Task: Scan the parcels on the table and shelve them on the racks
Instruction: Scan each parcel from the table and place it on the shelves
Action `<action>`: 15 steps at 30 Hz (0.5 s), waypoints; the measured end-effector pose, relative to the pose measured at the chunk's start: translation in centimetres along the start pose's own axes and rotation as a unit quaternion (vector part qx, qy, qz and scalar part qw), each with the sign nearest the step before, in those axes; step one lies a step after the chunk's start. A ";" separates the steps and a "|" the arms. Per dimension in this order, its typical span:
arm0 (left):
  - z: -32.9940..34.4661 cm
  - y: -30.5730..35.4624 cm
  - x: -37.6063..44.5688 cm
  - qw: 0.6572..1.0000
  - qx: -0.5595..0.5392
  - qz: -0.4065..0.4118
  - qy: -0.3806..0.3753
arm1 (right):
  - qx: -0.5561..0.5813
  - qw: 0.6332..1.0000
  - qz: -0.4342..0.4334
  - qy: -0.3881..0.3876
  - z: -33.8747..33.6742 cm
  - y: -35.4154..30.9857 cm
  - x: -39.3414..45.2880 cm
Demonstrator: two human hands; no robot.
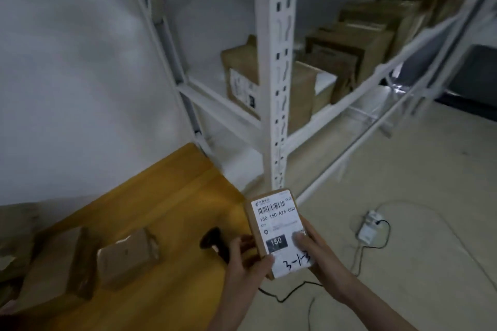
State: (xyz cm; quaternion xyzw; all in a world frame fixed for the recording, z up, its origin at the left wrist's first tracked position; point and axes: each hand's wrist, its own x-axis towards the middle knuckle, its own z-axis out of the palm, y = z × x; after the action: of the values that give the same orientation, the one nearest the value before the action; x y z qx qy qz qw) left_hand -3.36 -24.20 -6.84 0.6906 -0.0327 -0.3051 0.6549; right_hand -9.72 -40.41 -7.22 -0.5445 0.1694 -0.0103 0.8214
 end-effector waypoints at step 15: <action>32.5 2.3 0.4 0.988 0.069 0.000 -0.139 | 0.041 0.978 -0.057 0.196 -27.4 -9.5 -14.8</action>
State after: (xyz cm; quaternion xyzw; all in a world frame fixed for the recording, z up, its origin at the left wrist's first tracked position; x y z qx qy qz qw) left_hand -17.32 -53.45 -3.40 0.6847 -0.1441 -0.3957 0.5949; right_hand -29.97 -65.77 -4.31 -0.5061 0.2955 -0.1704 0.7921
